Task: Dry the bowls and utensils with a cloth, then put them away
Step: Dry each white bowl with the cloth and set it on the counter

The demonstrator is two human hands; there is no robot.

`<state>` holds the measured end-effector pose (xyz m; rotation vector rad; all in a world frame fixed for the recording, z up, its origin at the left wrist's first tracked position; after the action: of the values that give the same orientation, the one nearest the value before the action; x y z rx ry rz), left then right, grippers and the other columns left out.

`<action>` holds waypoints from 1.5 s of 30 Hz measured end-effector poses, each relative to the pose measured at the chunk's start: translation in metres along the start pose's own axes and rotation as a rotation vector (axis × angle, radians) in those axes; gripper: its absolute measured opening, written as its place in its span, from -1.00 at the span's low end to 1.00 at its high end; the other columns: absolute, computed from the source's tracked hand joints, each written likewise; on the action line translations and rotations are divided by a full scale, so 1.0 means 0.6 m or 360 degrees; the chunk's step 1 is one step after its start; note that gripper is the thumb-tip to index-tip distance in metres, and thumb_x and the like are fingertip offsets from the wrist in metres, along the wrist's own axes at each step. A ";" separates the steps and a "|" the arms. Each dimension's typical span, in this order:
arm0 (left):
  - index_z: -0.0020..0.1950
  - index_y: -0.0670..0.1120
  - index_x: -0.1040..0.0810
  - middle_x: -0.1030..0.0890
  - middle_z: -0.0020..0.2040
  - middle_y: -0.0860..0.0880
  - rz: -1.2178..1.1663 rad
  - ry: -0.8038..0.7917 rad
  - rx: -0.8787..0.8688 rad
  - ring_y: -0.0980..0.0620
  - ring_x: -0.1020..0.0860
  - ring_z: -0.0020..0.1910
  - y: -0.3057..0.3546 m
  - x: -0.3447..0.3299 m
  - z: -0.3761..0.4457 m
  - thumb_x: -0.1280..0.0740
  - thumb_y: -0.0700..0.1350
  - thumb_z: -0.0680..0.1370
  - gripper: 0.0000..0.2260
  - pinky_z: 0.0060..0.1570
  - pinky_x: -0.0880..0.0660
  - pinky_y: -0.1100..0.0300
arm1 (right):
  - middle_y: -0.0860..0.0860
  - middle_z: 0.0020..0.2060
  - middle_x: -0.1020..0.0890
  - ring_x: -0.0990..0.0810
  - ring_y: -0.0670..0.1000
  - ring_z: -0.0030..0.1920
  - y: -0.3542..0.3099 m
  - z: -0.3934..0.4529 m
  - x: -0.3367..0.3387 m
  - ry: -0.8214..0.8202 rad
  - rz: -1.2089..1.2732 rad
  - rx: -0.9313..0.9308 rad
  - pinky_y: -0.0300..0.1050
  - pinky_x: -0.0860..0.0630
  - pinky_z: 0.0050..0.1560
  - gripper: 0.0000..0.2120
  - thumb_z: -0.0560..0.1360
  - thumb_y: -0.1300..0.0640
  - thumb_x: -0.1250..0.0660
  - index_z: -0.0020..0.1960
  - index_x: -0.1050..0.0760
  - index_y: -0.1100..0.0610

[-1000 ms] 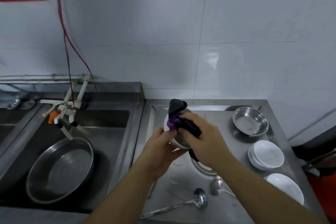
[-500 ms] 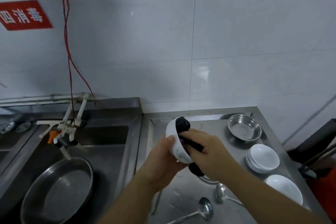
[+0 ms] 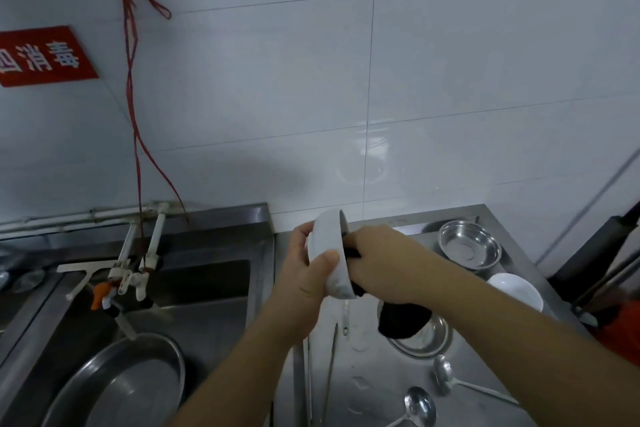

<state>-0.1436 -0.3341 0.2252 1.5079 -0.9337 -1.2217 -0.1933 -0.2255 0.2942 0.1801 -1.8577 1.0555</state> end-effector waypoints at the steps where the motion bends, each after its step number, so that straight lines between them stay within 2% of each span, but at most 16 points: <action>1: 0.49 0.10 -0.41 -0.56 0.35 -0.21 0.0061 -0.0046 -0.0033 -0.27 -0.61 0.31 0.004 0.000 -0.001 -0.62 0.29 0.33 -0.19 0.12 -0.66 -0.10 | 0.04 -0.19 -0.74 -0.72 0.07 -0.17 0.005 -0.001 0.003 -0.0049 0.0159 -0.0068 0.05 -0.70 -0.07 -0.77 0.57 -0.01 -0.27 0.00 -0.68 0.05; 3: 0.57 0.05 -0.34 -0.53 0.39 -0.22 0.0161 -0.0162 -0.0081 -0.30 -0.57 0.36 0.004 -0.004 -0.005 -0.59 0.31 0.39 -0.15 0.23 -0.63 -0.20 | 0.12 -0.09 -0.76 -0.75 0.13 -0.09 0.018 -0.008 0.002 -0.0167 0.0637 -0.0225 0.14 -0.68 0.11 -0.80 0.52 0.04 -0.34 0.02 -0.71 0.05; 8: 0.61 -0.06 -0.27 -0.46 0.42 -0.31 0.0092 -0.0270 -0.0112 -0.41 -0.51 0.40 0.000 -0.020 -0.033 -0.53 0.29 0.47 -0.14 0.29 -0.56 -0.30 | 0.23 -0.15 -0.68 -0.67 0.19 -0.16 0.044 -0.042 -0.048 -0.0191 0.1941 -0.0582 0.08 -0.58 -0.03 -0.73 0.29 0.09 -0.51 -0.07 -0.73 0.21; 11: 0.57 -0.04 -0.31 -0.46 0.42 -0.31 0.0021 -0.0239 -0.0074 -0.40 -0.52 0.39 0.001 -0.031 -0.042 -0.54 0.30 0.46 -0.17 0.24 -0.59 -0.23 | 0.23 -0.20 -0.72 -0.73 0.18 -0.27 0.033 -0.046 -0.089 -0.0094 0.2622 -0.0622 0.02 -0.68 -0.22 -0.74 0.36 0.08 -0.47 -0.16 -0.75 0.29; 13: 0.54 0.03 -0.36 -0.51 0.41 -0.24 0.0006 -0.0183 -0.0038 -0.34 -0.55 0.39 -0.004 -0.028 -0.046 -0.57 0.30 0.43 -0.21 0.23 -0.62 -0.16 | 0.24 -0.16 -0.75 -0.76 0.20 -0.24 0.028 -0.044 -0.102 0.0040 0.2884 -0.0605 0.08 -0.72 -0.20 -0.70 0.46 0.07 -0.40 -0.10 -0.77 0.29; 16: 0.48 0.11 -0.43 -0.58 0.36 -0.15 -0.0017 -0.0135 -0.0049 -0.25 -0.59 0.36 -0.013 -0.032 -0.053 -0.56 0.31 0.43 -0.30 0.18 -0.64 -0.04 | 0.25 -0.02 -0.76 -0.77 0.26 -0.03 0.045 -0.044 -0.089 0.0436 0.2537 -0.0527 0.25 -0.72 0.01 -0.76 0.59 0.08 -0.38 0.08 -0.75 0.19; 20: 0.42 0.13 -0.51 -0.61 0.35 -0.16 -0.0098 -0.0035 -0.0073 -0.27 -0.61 0.34 -0.012 -0.038 -0.051 -0.56 0.32 0.43 -0.37 0.13 -0.66 -0.10 | 0.01 -0.12 -0.76 -0.74 0.10 -0.04 0.051 -0.064 -0.028 0.0897 0.1220 -0.0080 0.15 -0.70 0.08 -0.83 0.64 0.11 -0.36 0.07 -0.73 -0.03; 23: 0.41 0.14 -0.51 -0.63 0.31 -0.16 -0.0085 -0.0028 -0.0039 -0.28 -0.63 0.30 -0.016 -0.037 -0.047 -0.58 0.34 0.40 -0.34 0.08 -0.67 -0.14 | -0.09 0.12 -0.73 -0.64 -0.04 0.11 0.024 -0.064 -0.017 0.0743 0.0184 0.0297 -0.07 -0.58 0.18 -0.72 0.63 0.13 -0.38 0.32 -0.65 -0.05; 25: 0.39 0.15 -0.51 -0.65 0.27 -0.13 -0.0061 0.0013 -0.0021 -0.24 -0.66 0.27 -0.018 -0.034 -0.044 -0.59 0.36 0.36 -0.31 0.05 -0.68 -0.10 | -0.08 0.07 -0.72 -0.62 -0.04 0.06 0.016 -0.054 -0.019 0.0494 -0.0078 0.0264 -0.08 -0.56 0.15 -0.74 0.63 0.08 -0.34 0.29 -0.63 -0.06; 28: 0.39 0.17 -0.50 -0.58 0.32 -0.19 0.0078 -0.0023 -0.0026 -0.26 -0.62 0.29 -0.015 -0.040 -0.041 -0.57 0.39 0.36 -0.32 0.10 -0.66 -0.09 | -0.02 -0.15 -0.73 -0.69 0.01 -0.15 0.030 -0.046 -0.008 0.0200 0.0097 0.0005 -0.04 -0.66 -0.04 -0.78 0.62 -0.02 -0.26 0.10 -0.67 -0.02; 32: 0.56 0.07 -0.36 -0.53 0.40 -0.20 0.0148 -0.0146 -0.0065 -0.32 -0.54 0.39 -0.009 -0.058 -0.036 -0.50 0.36 0.46 -0.22 0.24 -0.61 -0.15 | 0.13 -0.16 -0.72 -0.70 0.11 -0.19 0.063 -0.061 -0.005 -0.0103 0.1070 -0.0342 0.06 -0.65 -0.09 -0.76 0.47 -0.04 -0.38 -0.09 -0.65 0.13; 35: 0.62 -0.22 -0.24 -0.46 0.43 -0.41 -0.0011 -0.0219 -0.0042 -0.44 -0.49 0.41 -0.012 -0.082 -0.040 -0.51 0.29 0.50 -0.09 0.31 -0.53 -0.28 | 0.21 -0.16 -0.69 -0.68 0.16 -0.19 0.066 -0.076 -0.029 -0.0045 0.2171 -0.0519 -0.01 -0.62 -0.12 -0.82 0.44 0.04 -0.47 -0.14 -0.71 0.17; 37: 0.63 -0.20 -0.25 -0.45 0.45 -0.41 -0.0099 -0.0181 -0.0008 -0.45 -0.49 0.42 -0.016 -0.090 -0.035 -0.52 0.29 0.49 -0.08 0.33 -0.51 -0.33 | 0.25 -0.12 -0.71 -0.70 0.18 -0.17 0.073 -0.073 -0.044 0.0090 0.2534 -0.0564 -0.02 -0.65 -0.17 -0.78 0.48 0.06 -0.48 -0.08 -0.74 0.23; 40: 0.48 0.13 -0.45 -0.58 0.38 -0.19 -0.0035 -0.0041 -0.0025 -0.31 -0.59 0.36 -0.021 -0.087 -0.036 -0.56 0.33 0.43 -0.30 0.21 -0.62 -0.20 | 0.25 -0.09 -0.73 -0.69 0.18 -0.15 0.096 -0.066 -0.034 0.0386 0.2324 -0.0580 0.03 -0.64 -0.15 -0.83 0.54 0.13 -0.42 -0.04 -0.71 0.23; 43: 0.36 0.18 -0.49 -0.58 0.31 -0.18 0.0024 0.0036 -0.0018 -0.30 -0.62 0.30 -0.020 -0.090 -0.041 -0.57 0.40 0.33 -0.31 0.16 -0.65 -0.27 | 0.04 -0.15 -0.76 -0.71 -0.04 -0.18 0.103 -0.073 0.003 0.0747 0.1300 -0.0331 0.04 -0.66 -0.10 -0.85 0.61 0.08 -0.33 0.01 -0.69 0.00; 45: 0.42 0.08 -0.42 -0.56 0.31 -0.21 0.0061 0.0069 -0.0042 -0.30 -0.63 0.28 -0.011 -0.091 -0.040 -0.56 0.36 0.33 -0.23 0.16 -0.65 -0.32 | -0.17 -0.09 -0.75 -0.70 -0.20 -0.10 0.084 -0.075 0.007 0.0781 0.0679 -0.0069 -0.13 -0.67 -0.04 -0.82 0.66 0.01 -0.32 0.20 -0.64 -0.17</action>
<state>-0.1315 -0.2759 0.2337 1.4832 -0.9106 -1.1652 -0.1920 -0.1604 0.2758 -0.4837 -1.4934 1.2117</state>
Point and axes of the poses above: each hand's wrist, its own z-axis towards the middle knuckle, its own x-axis out of the back of the hand, y = z × x, the point moved 8 cm from there along z, towards the middle knuckle
